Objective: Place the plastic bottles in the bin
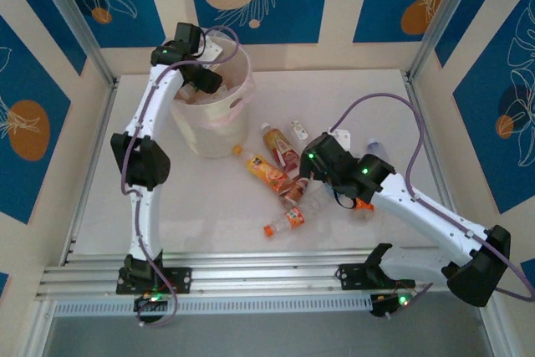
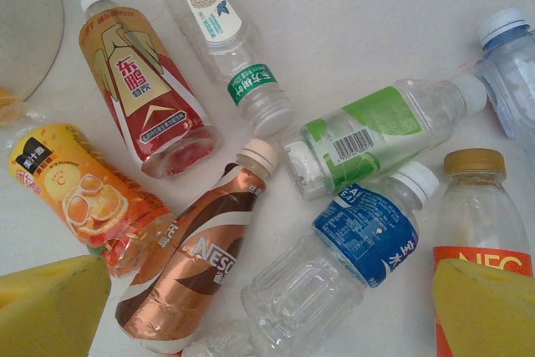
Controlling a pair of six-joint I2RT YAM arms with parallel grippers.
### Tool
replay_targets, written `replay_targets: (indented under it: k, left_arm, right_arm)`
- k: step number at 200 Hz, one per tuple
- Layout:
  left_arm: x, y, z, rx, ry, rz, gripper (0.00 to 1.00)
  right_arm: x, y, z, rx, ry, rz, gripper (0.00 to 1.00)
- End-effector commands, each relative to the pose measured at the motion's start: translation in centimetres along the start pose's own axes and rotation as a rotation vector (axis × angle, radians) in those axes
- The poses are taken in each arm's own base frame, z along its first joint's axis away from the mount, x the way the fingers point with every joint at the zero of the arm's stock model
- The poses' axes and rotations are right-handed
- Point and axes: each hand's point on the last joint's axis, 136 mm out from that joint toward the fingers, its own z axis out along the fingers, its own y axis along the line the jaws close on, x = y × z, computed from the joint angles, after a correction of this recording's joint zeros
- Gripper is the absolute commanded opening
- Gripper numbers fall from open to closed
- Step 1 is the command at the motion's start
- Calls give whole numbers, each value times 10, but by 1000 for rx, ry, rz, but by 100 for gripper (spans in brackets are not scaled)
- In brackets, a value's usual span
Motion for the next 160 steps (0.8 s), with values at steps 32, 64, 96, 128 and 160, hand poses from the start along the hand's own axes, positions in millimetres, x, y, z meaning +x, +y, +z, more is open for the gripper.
replay_targets:
  k: [32,64,96,128,160]
  left_arm:
    - [-5,5,-17,-34,-9,-10,88]
    - [-19,10,-44,-54,-73,-36,99]
    - [-34,17,-80,-79,-154,-74,100]
    - [-48,17,-120,-74,-241,-111,100]
    - [-57,9,-157,-29,-321,-141,99]
  right_arm:
    - [-8,-4,-5,12,-32,40,99]
    - [-8,-5,-5,13,-32,40,99]
    - [-7,-7,-5,16,-34,41,99]
    - [-7,-7,-5,12,-37,44,99]
    - [-6,-8,-6,10,-39,45,99]
